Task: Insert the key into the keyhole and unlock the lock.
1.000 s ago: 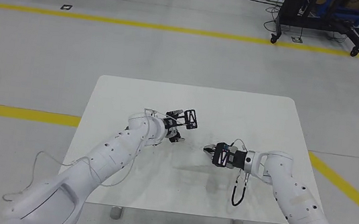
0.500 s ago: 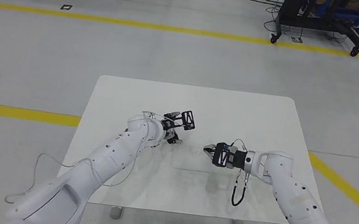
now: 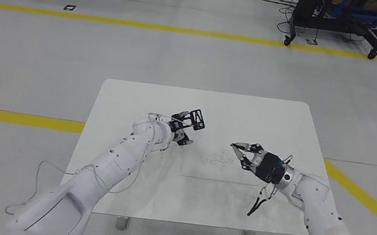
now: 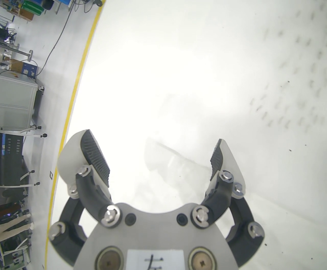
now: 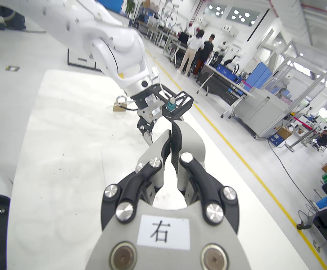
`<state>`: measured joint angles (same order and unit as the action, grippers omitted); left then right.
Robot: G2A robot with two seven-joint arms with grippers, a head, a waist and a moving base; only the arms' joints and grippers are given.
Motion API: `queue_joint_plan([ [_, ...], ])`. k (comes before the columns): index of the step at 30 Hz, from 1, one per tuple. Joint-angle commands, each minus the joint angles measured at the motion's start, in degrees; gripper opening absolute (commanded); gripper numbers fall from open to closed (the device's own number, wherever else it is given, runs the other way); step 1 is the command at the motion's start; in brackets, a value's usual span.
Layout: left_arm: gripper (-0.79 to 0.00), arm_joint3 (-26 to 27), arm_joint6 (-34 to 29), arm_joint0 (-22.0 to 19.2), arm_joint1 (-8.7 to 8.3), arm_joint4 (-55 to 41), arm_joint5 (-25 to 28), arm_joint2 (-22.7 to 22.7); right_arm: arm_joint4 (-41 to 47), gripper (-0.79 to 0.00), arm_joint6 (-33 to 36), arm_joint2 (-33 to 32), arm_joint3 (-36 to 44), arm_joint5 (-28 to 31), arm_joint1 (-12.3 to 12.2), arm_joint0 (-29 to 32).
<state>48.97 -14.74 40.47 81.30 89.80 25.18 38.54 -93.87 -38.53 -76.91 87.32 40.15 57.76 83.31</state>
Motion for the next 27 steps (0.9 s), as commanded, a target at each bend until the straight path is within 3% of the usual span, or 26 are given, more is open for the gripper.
queue_joint_plan([
  [1, 0.0, 0.35, 0.27, -0.46, -0.38, -0.35, -1.21, 1.64, 1.08, -0.785, -2.6, -0.91, -0.34, 1.32, -0.24, 1.04],
  [6, 0.0, 4.12, 0.64, -0.37, -2.71, -0.66, -5.24, 8.76, 1.31, -0.785, -2.63, -1.34, -0.51, 1.86, -0.36, 1.35],
  [9, 0.0, 9.94, 0.63, 2.62, -4.93, -0.67, -7.76, 15.03, 1.31, -0.785, -2.63, -1.34, -0.51, 1.86, -0.36, 1.35],
  [14, 0.0, 10.78, 0.41, 3.14, -5.18, -0.51, -7.72, 15.63, 1.31, -0.785, -2.63, -1.34, -0.51, 1.86, -0.36, 1.35],
  [17, 0.0, 10.78, 0.41, 3.14, -5.18, -0.51, -7.72, 15.63, 7.24, -0.785, -0.6, 2.18, -3.37, 3.86, 0.52, -0.07],
  [22, 0.0, 14.41, 6.55, 7.74, -5.59, -8.73, -15.34, 21.57, 19.66, -0.785, 0.52, 11.31, -9.38, 6.01, 3.39, -7.25],
  [24, 0.0, 15.89, 11.35, 10.74, -6.03, -16.5, -13.92, 25.75, 23.18, -0.785, 1.47, 14.04, -11.31, 7.0, 4.39, -9.99],
  [27, 0.0, 16.5, 20.01, 15.05, -6.88, -27.14, -7.23, 31.96, 28.27, -0.785, 2.11, 16.74, -12.91, 9.42, 5.54, -12.89],
])
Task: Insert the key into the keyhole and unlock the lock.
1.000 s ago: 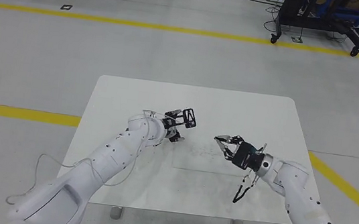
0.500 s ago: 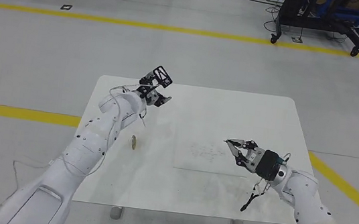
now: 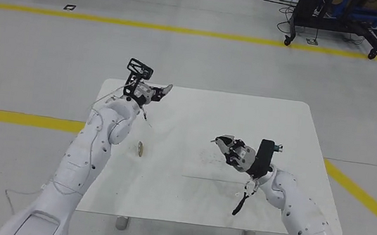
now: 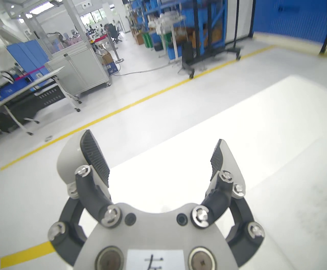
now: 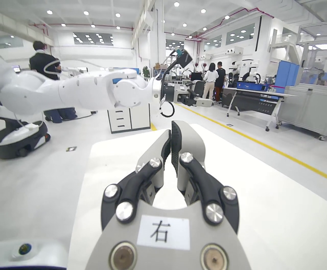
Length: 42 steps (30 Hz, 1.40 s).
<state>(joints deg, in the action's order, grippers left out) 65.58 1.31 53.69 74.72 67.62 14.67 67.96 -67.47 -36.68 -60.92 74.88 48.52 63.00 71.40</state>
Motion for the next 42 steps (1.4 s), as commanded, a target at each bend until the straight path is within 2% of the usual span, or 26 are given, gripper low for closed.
queue_joint_plan([
  [1, 0.0, -0.08, 5.73, 2.85, -0.58, -7.21, 6.37, 3.97, 2.8, -0.785, 0.73, 1.21, -0.81, 1.59, 0.53, -1.79],
  [2, 0.0, 0.01, 7.05, 3.42, -0.77, -7.97, 7.91, 4.82, 3.94, -0.785, 0.98, 1.47, -0.97, 2.05, 0.73, -2.38],
  [9, 0.0, 0.48, 6.8, 3.61, -0.82, -7.02, 7.87, 4.58, 4.55, -0.785, 1.47, 1.56, -1.05, 2.22, 0.85, -2.86],
  [12, 0.0, 1.9, 6.77, 4.44, -0.83, -6.52, 10.87, 3.54, 4.55, -0.785, 1.47, 1.56, -1.05, 2.22, 0.85, -2.86],
  [14, 0.0, 1.28, 6.99, 4.24, -0.93, -7.39, 14.92, 3.37, 7.09, -0.785, 1.99, 1.91, -1.14, 2.4, 1.05, -2.34],
  [18, 0.0, -2.11, 5.8, 2.89, -1.34, -9.62, 29.02, 2.58, 17.63, -0.785, 6.18, 4.19, -2.59, 4.02, 2.2, -3.37],
  [24, 0.0, -6.51, 6.59, 0.04, -1.51, -10.05, 42.75, 0.71, 28.68, -0.785, 12.81, 7.78, -4.07, 5.62, 3.82, -5.92],
  [29, 0.0, -7.25, 10.54, -1.07, -1.23, -11.92, 43.33, -2.67, 34.6, -0.785, 17.42, 9.58, -5.93, 5.8, 4.81, -7.39],
  [30, -0.074, -7.42, 11.1, -1.32, -1.24, -12.33, 43.33, -3.49, 35.32, -0.785, 17.9, 9.72, -6.34, 5.69, 4.97, -7.57],
  [31, -0.194, -7.56, 11.57, -1.56, -1.26, -12.77, 43.33, -4.39, 36.11, -0.785, 18.15, 9.8, -6.71, 5.67, 5.13, -7.67],
  [32, -0.256, -8.03, 12.07, -1.74, -1.27, -13.6, 43.33, -5.16, 36.9, -0.785, 18.21, 9.8, -7.08, 5.83, 5.27, -7.71],
  [33, -0.262, -8.4, 12.52, -1.96, -1.23, -14.79, 43.33, -6.06, 37.35, -0.785, 18.35, 9.75, -7.51, 6.11, 5.39, -7.8],
  [34, -0.336, -8.28, 12.87, -1.98, -1.1, -16.57, 43.33, -7.65, 37.54, -0.785, 18.39, 9.53, -8.08, 6.31, 5.46, -7.93],
  [35, -0.36, -8.45, 12.77, -2.15, -1.05, -18.37, 43.33, -9.21, 37.49, -0.785, 18.33, 9.27, -8.6, 6.4, 5.52, -8.04],
  [36, -0.351, -9.03, 11.88, -2.63, -1.05, -19.85, 43.33, -10.71, 37.42, -0.785, 17.98, 8.97, -9.03, 6.55, 5.6, -8.1],
  [39, -0.2, -10.81, 10.66, -4.04, -0.98, -25.87, 43.33, -14.17, 37.58, -0.785, 16.65, 8.49, -9.97, 7.95, 5.93, -8.02],
  [40, -0.191, -10.86, 10.69, -4.34, -0.93, -28.41, 43.33, -15.26, 37.68, -0.785, 16.21, 8.41, -10.34, 8.53, 6.07, -7.98],
  [42, -0.249, -10.99, 9.74, -4.99, -1.04, -32.65, 43.33, -17.4, 37.6, -0.785, 15.54, 8.25, -11.21, 9.29, 6.36, -8.09],
])
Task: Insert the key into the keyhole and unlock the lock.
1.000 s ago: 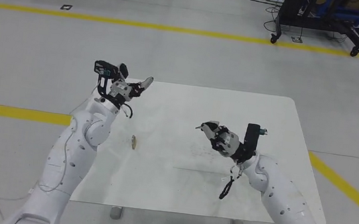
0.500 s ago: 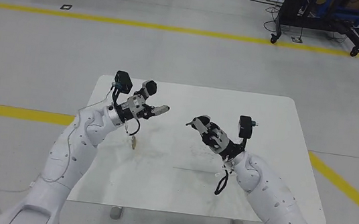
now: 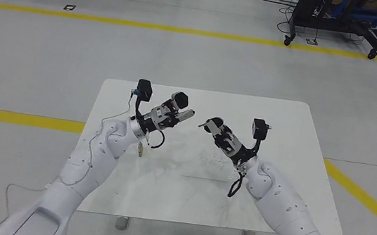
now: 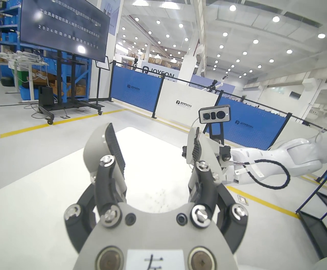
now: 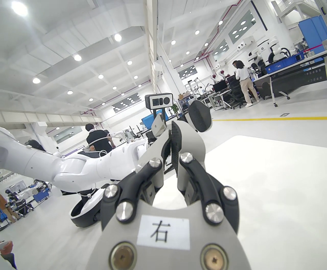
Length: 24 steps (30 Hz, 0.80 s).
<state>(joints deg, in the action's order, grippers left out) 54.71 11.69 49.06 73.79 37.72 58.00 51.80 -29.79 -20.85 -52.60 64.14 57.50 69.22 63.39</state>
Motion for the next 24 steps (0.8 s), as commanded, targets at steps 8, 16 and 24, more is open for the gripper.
queue_joint_plan([
  [8, -0.04, -0.42, -10.76, -3.09, -1.67, -15.51, 0.0, -7.26, -3.2, -0.785, -4.38, -0.56, -2.14, 0.5, 1.11, -0.12],
  [16, -0.031, 1.77, -20.01, -2.62, -3.12, -31.04, 0.0, -9.96, -2.39, -0.785, -6.15, 0.69, -4.32, 0.5, 1.91, -1.18],
  [24, -0.234, 2.86, -24.45, -2.53, -3.28, -35.1, 0.0, -10.62, 0.73, -0.785, -5.28, 3.27, -5.94, 0.5, 2.75, -3.23],
])
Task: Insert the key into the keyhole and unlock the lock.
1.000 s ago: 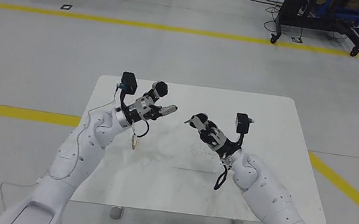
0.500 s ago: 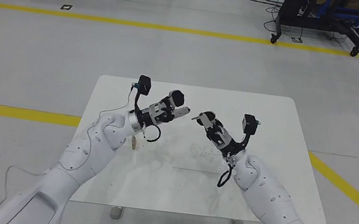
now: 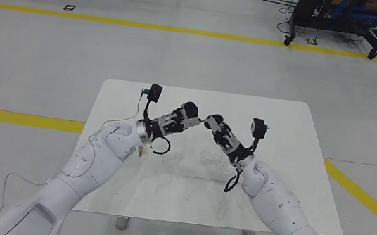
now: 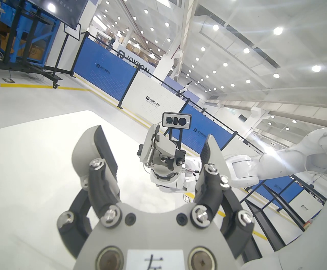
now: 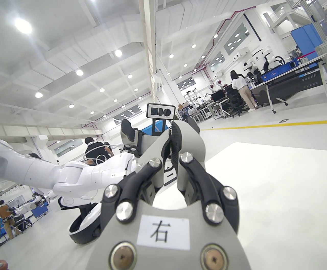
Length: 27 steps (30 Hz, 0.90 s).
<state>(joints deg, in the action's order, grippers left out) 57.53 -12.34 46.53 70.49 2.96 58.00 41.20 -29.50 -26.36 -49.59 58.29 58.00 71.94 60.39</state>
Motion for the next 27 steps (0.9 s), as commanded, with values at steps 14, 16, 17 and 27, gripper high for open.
queue_joint_plan([
  [14, -0.437, -1.68, -6.76, -0.3, 1.09, -5.51, 0.0, -0.24, 1.9, -0.785, 0.21, 2.26, -1.68, 0.0, 0.12, -2.06],
  [16, -0.443, -2.11, -7.53, -0.35, 1.34, -6.16, 0.0, -0.1, 1.78, -0.785, -0.02, 2.47, -1.92, 0.0, 0.16, -2.29],
  [17, -0.453, -2.29, -8.02, -0.39, 1.46, -6.39, 0.0, -0.07, 1.76, -0.785, -0.16, 2.58, -2.04, 0.0, 0.17, -2.38],
  [27, -0.785, -4.41, -11.4, -0.72, 2.55, -7.57, 0.0, 1.36, 1.06, -0.785, -1.48, 3.29, -3.51, 0.0, 0.19, -3.32],
])
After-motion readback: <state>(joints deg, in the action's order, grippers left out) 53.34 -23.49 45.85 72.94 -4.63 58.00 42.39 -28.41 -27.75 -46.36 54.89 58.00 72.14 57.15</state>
